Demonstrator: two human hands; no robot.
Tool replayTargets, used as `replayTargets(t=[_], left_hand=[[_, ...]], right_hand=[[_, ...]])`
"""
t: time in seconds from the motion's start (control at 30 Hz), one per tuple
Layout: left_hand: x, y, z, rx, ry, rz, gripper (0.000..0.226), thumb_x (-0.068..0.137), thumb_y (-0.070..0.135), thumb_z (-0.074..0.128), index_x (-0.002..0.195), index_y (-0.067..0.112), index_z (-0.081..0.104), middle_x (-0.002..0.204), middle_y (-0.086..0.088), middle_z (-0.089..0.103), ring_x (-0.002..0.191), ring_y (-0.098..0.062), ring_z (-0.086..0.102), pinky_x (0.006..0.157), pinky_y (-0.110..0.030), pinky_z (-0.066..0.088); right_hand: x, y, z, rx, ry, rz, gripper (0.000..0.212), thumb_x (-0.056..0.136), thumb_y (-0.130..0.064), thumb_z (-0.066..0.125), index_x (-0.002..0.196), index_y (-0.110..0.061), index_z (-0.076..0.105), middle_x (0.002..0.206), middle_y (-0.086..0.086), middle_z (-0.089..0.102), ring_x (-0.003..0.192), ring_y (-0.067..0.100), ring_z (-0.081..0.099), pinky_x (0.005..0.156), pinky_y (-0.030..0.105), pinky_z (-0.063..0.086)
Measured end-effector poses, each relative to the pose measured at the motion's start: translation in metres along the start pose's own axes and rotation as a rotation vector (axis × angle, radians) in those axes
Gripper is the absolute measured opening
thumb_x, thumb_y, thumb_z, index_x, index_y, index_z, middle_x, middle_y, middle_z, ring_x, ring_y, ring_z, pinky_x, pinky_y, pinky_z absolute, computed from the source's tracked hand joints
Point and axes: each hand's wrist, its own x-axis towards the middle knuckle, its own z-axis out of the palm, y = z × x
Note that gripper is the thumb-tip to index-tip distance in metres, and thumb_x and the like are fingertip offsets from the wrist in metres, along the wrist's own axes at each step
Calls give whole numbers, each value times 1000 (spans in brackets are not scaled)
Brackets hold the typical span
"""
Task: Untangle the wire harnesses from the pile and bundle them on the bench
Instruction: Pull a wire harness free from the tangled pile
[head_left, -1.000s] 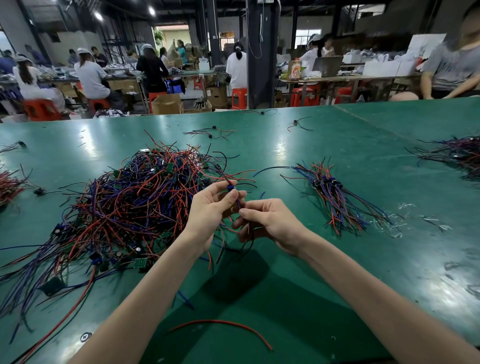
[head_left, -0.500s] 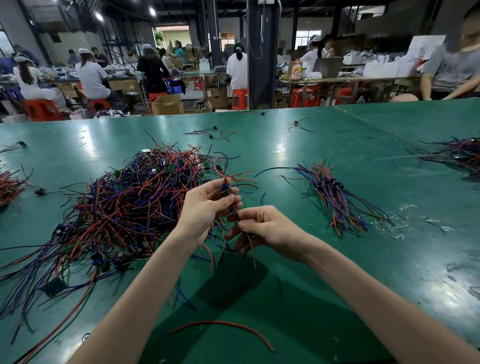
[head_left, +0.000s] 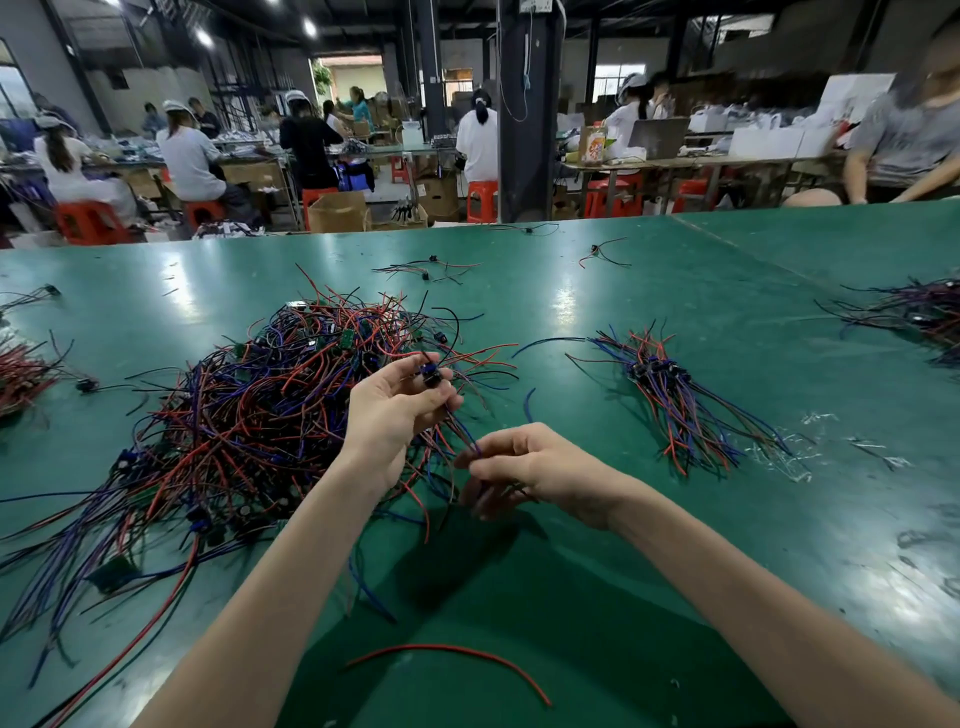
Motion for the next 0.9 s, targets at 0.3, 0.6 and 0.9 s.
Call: replayTargets(t=[0.3, 0.6, 0.9], left_hand=[[-8, -14, 16, 39, -48, -12, 30, 79, -17, 61, 100, 4, 63, 80, -6, 69, 63, -14, 65, 62, -20, 56], [0, 7, -1, -29, 43, 61, 28, 84, -18, 55, 105, 1, 59, 90, -12, 63, 62, -16, 66, 64, -22, 57], [0, -1, 5, -56, 18, 65, 24, 86, -16, 54, 103, 0, 58, 87, -10, 62, 67, -18, 64, 66, -23, 58]], right_hand=[[9, -5, 3, 70, 260, -135, 12, 94, -2, 53, 84, -3, 61, 69, 12, 64, 50, 13, 62, 52, 24, 55], [-1, -2, -1, -49, 95, 19, 15, 94, 2, 50, 83, 0, 59, 58, 7, 60, 44, 9, 58, 46, 20, 52], [8, 0, 4, -388, 233, 15, 26, 97, -25, 49, 73, -14, 50, 77, 14, 67, 65, 21, 57, 66, 32, 45]])
